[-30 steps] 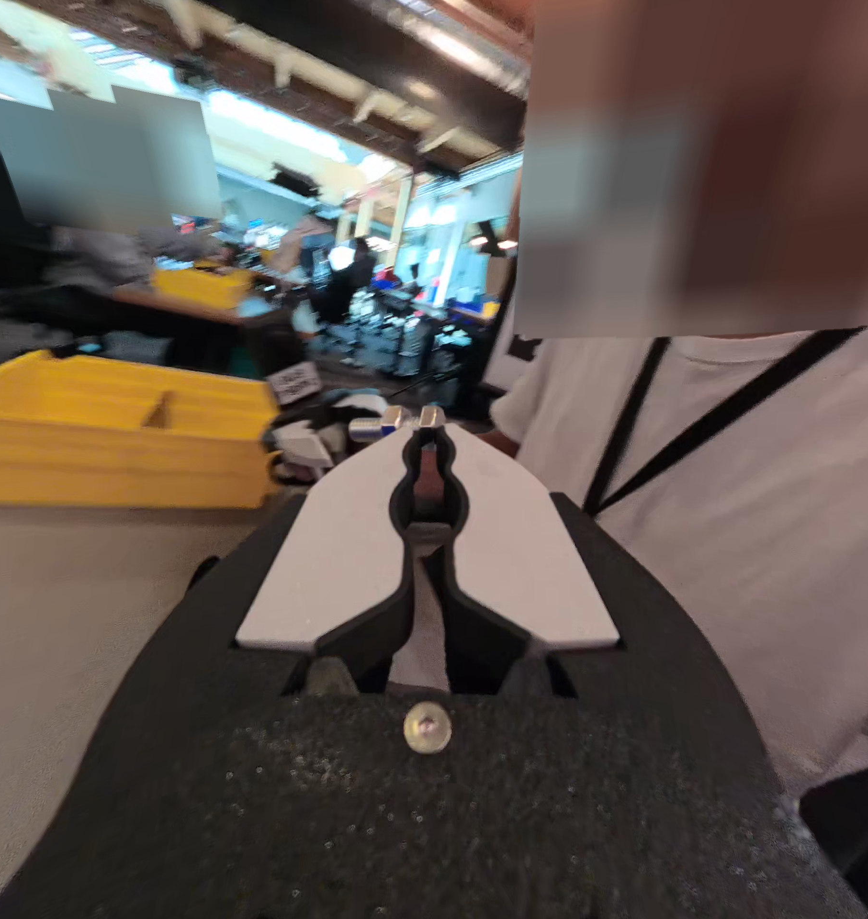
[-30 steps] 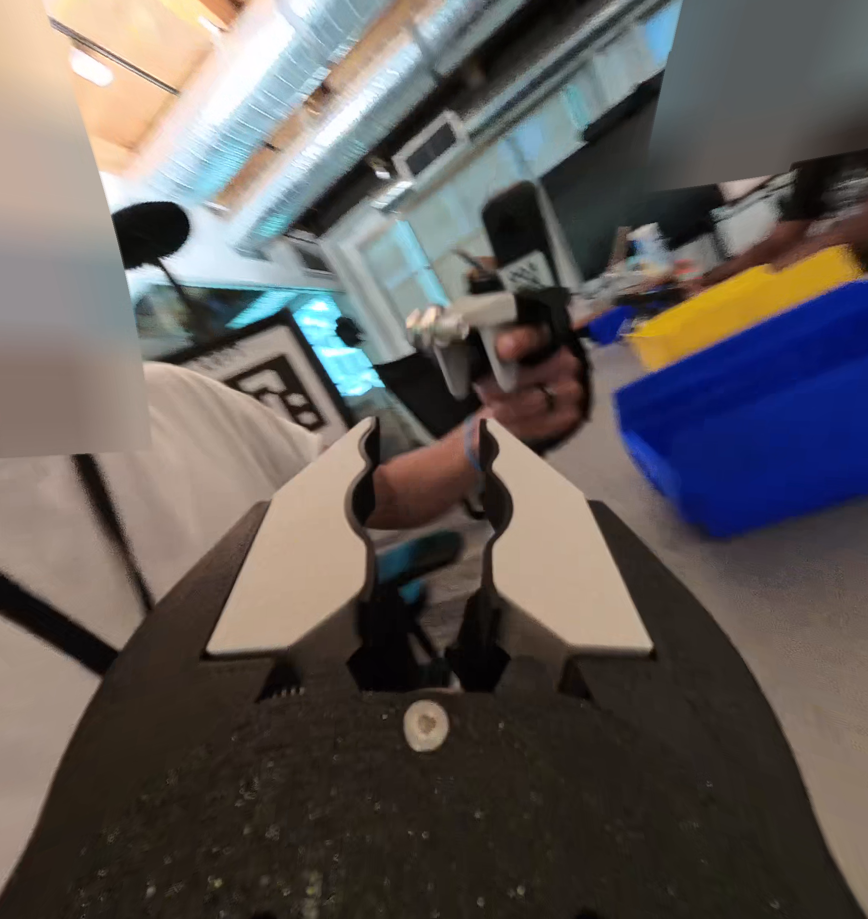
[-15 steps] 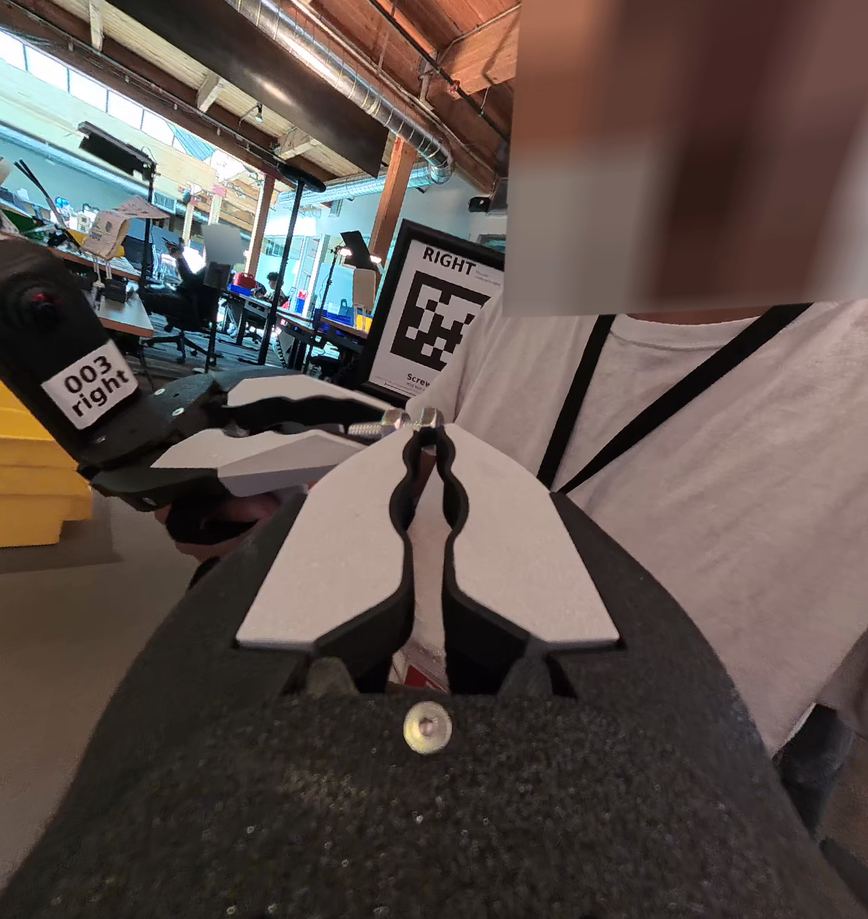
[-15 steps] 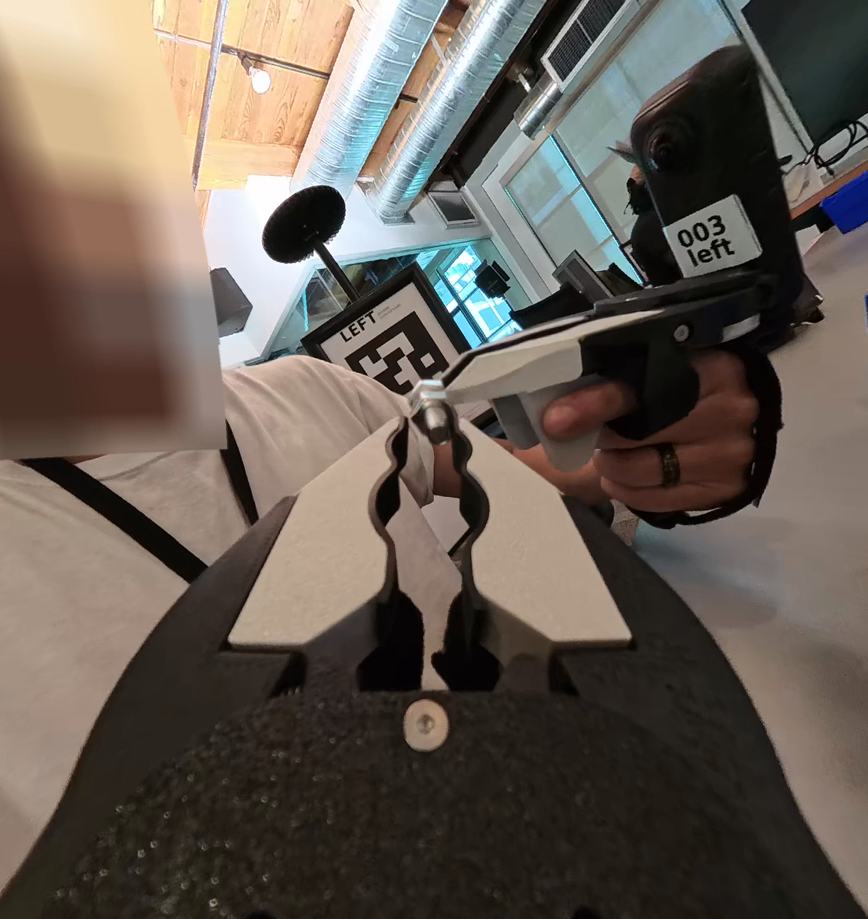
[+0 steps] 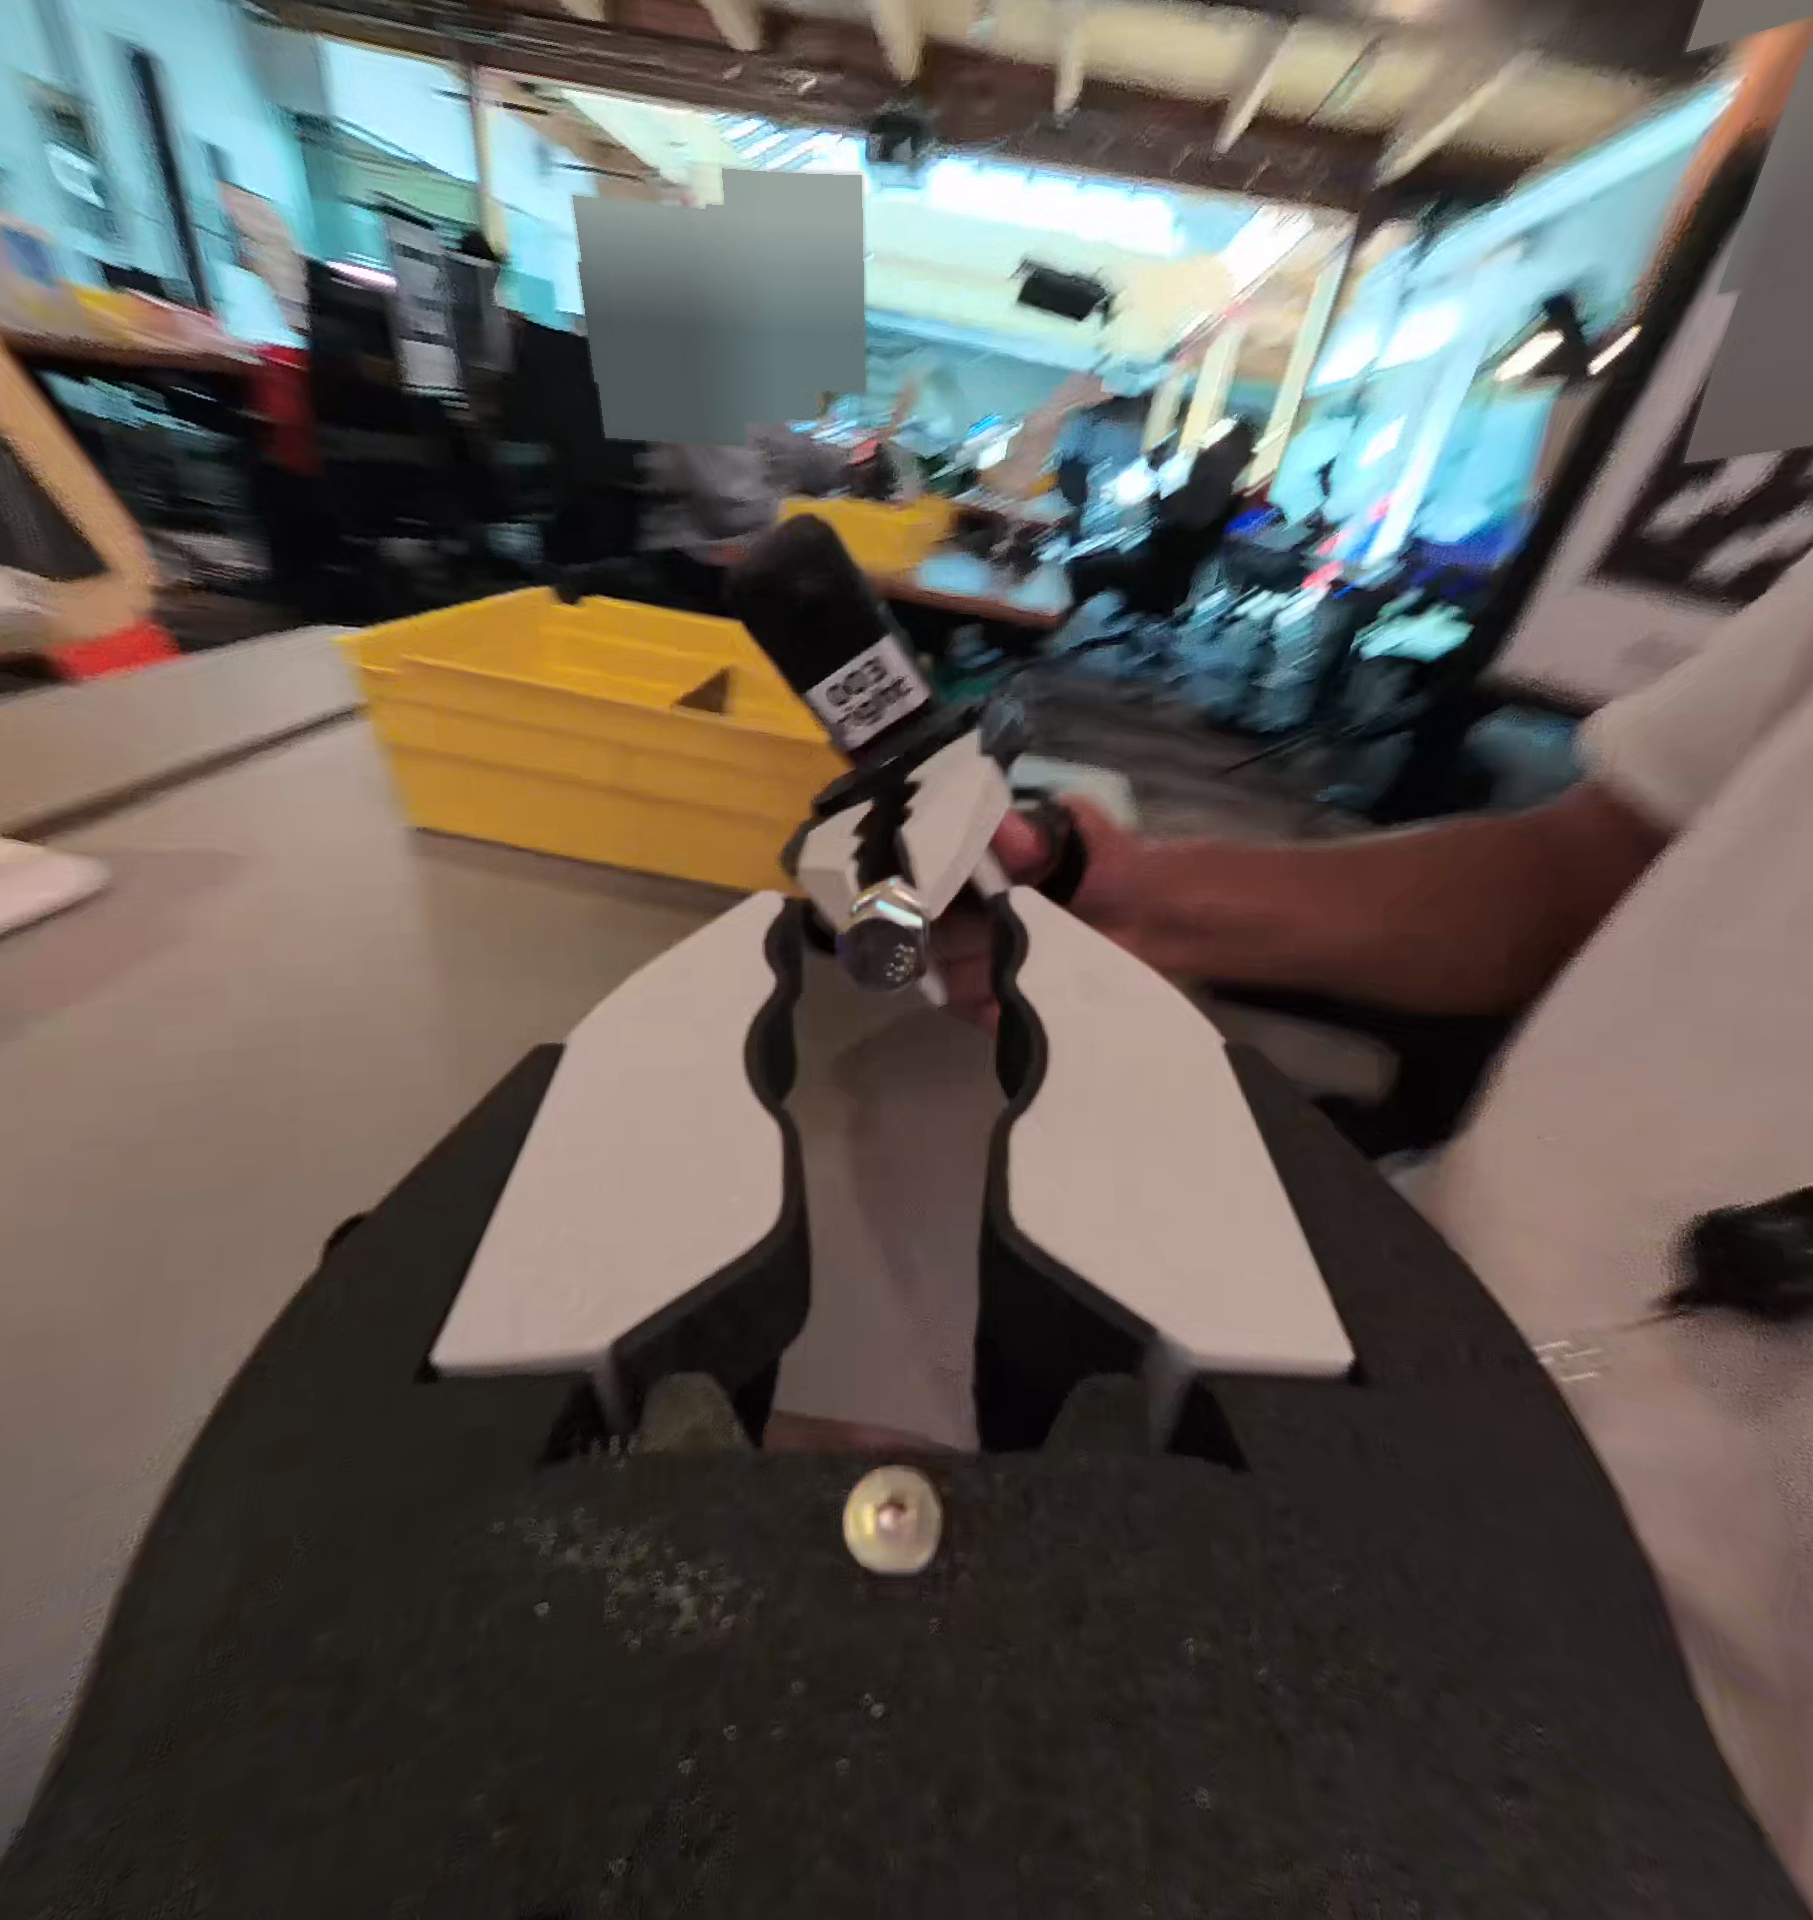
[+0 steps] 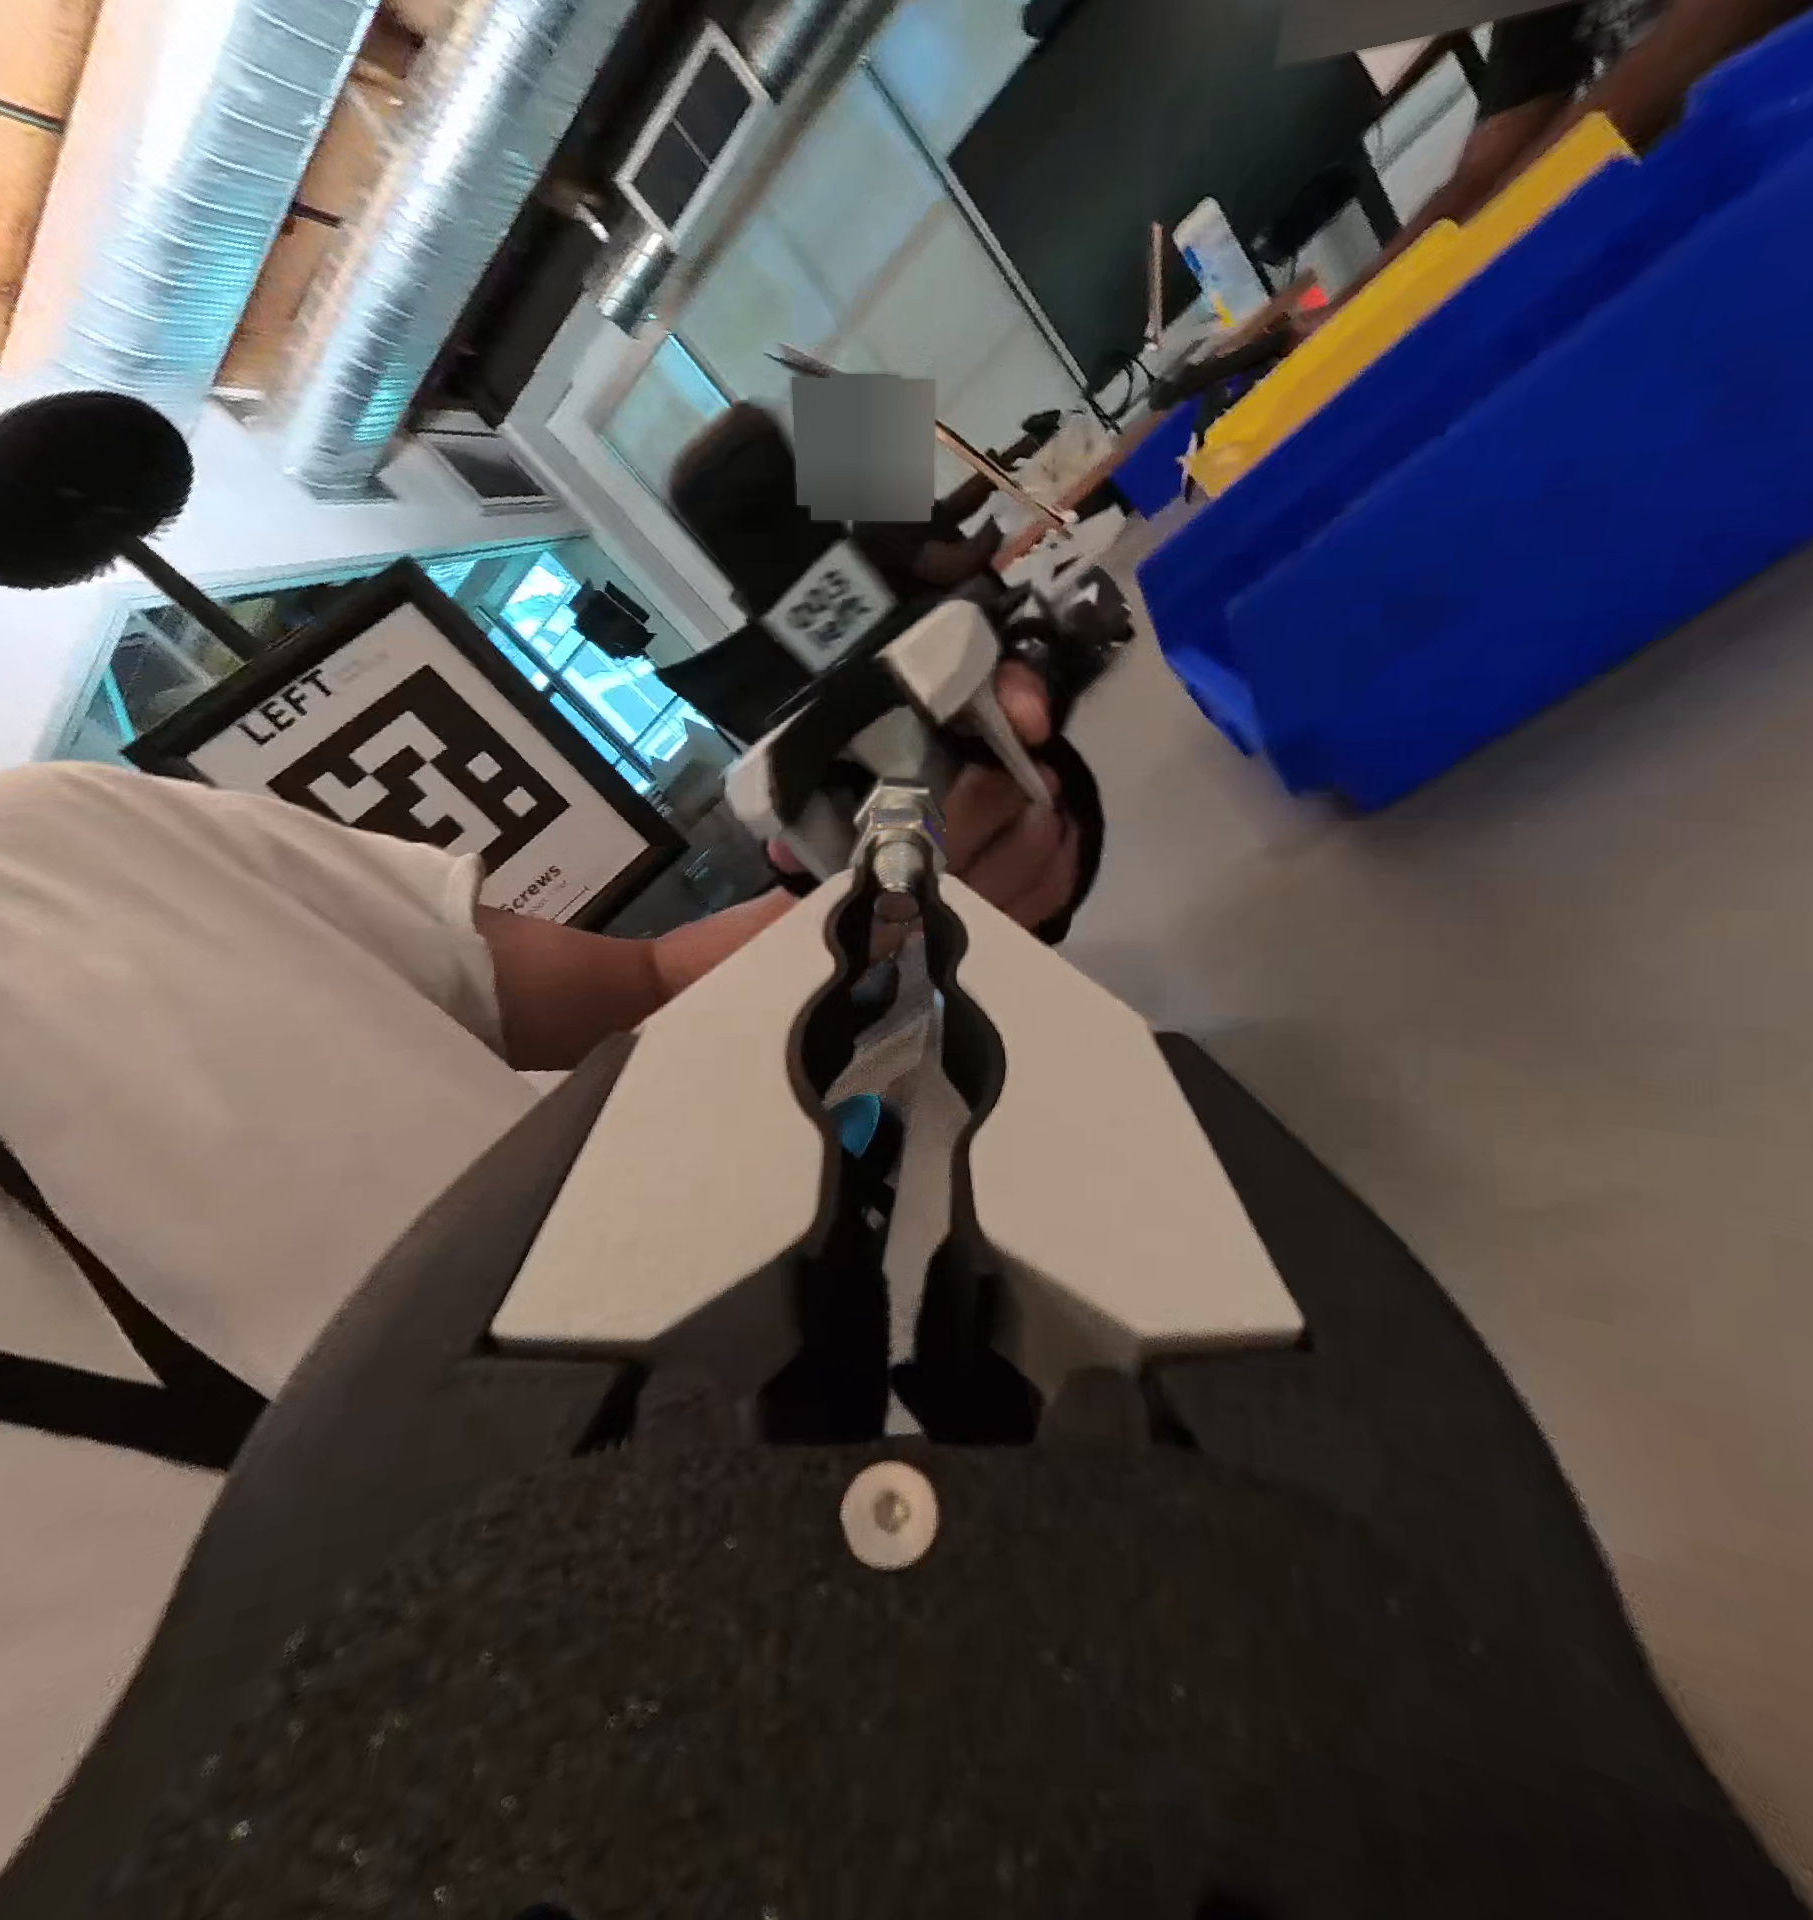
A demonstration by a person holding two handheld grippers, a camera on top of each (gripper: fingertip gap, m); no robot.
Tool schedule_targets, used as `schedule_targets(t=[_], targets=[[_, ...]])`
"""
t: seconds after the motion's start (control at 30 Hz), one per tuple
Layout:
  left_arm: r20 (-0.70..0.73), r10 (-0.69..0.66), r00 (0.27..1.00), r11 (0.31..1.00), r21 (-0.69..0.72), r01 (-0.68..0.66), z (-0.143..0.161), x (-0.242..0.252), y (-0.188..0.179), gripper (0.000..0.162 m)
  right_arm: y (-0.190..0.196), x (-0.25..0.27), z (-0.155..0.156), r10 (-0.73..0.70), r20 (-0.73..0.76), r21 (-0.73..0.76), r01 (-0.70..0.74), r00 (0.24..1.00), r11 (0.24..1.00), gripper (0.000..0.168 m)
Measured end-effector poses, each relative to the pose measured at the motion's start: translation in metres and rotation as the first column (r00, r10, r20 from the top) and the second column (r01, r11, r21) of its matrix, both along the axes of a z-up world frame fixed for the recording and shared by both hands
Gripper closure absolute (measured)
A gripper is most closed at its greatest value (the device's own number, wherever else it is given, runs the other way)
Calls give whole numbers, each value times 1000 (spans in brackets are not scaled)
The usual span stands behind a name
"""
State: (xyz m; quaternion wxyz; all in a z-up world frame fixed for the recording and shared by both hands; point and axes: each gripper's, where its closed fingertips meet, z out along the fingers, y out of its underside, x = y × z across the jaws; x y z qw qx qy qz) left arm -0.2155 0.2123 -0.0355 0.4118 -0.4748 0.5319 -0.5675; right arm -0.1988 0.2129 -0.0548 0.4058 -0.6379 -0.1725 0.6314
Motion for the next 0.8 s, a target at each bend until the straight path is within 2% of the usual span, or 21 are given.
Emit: schedule_targets(t=[0.03, 0.1, 0.17, 0.27, 0.5, 0.67, 0.8], targets=[[-21, 54, 998, 993, 107, -51, -9, 0, -1, 126, 2, 2, -6, 2, 5, -31, -2, 1000, 1000, 160], [-49, 133, 990, 945, 308, -112, -28, 0, -3, 133, 1, 1, -15, 38, 6, -83, -38, 999, 996, 160], [-16, 157, 987, 912, 387, -139, -35, -1, -7, 147, -7, -4, -19, 112, -12, -129, -112, 994, 985, 160], [-8, 111, 994, 941, 324, -103, -34, -3, -12, 135, -17, -8, -18, 195, -92, -200, -210, 977, 957, 160], [-59, 74, 996, 912, 407, -44, -46, -2, -24, 137, -22, -17, -23, 237, -151, -278, -271, 960, 922, 160], [-48, 76, 996, 939, 341, -56, -43, 0, -22, 143, -22, -19, -24, 229, -116, -262, -252, 967, 931, 160], [-61, 73, 996, 914, 404, -42, -47, -1, -21, 144, -21, -19, -27, 236, -144, -298, -269, 961, 916, 160]])
